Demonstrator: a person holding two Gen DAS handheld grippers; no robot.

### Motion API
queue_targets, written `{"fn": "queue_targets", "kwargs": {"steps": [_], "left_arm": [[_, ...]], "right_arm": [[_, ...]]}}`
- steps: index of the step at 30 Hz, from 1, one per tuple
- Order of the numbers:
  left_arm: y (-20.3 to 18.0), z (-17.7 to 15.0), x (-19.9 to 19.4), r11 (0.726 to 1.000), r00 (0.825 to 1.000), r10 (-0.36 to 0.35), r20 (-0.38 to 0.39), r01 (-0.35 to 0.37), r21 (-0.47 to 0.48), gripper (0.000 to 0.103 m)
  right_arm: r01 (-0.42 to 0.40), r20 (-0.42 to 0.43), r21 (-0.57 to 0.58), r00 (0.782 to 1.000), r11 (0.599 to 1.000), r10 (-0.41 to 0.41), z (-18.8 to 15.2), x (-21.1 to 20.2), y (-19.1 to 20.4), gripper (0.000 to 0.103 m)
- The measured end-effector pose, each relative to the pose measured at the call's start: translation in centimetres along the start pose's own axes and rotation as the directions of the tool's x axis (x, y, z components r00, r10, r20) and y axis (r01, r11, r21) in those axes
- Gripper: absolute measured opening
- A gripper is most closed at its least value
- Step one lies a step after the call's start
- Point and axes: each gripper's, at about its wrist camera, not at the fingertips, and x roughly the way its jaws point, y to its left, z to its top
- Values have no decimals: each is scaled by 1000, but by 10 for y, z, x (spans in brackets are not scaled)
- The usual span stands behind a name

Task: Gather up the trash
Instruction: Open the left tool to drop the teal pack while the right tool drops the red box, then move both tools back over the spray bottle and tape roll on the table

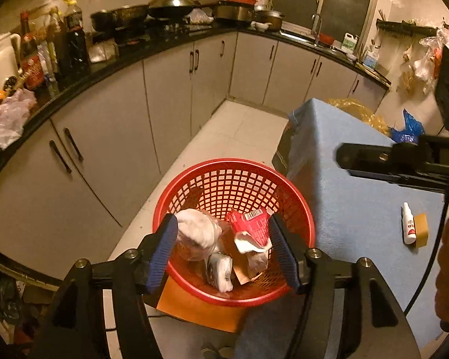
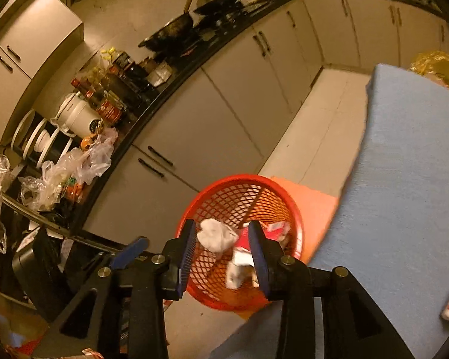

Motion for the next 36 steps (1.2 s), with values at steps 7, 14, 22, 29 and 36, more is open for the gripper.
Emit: {"fn": "queue_targets", "kwargs": {"steps": [7,14,22,29,36], "left_arm": [[-35,-25,-15,998,999,-45,-25,46,36,69],[-101,-38,-22,985,993,-109,-49,114,131,69],[-171,-55,-34,949,981,-171,-92,189,252,69],[-191,-69,-38,929,974,-169,-152,209,304,70],[-195,-66,-39,929,971,-168,-170,213,302,70]], "right_arm": [[67,5,55,998,996,-67,-53,-45,-34,45],[145,29,143,988,979,-150,-102,-101,-86,45],[288,69,265,946,920,-316,-117,-162,-182,45],[324,25,242,940,915,-340,-98,-134,-221,34],[324,-10,235,944,916,-331,-96,-119,-237,7]]}}
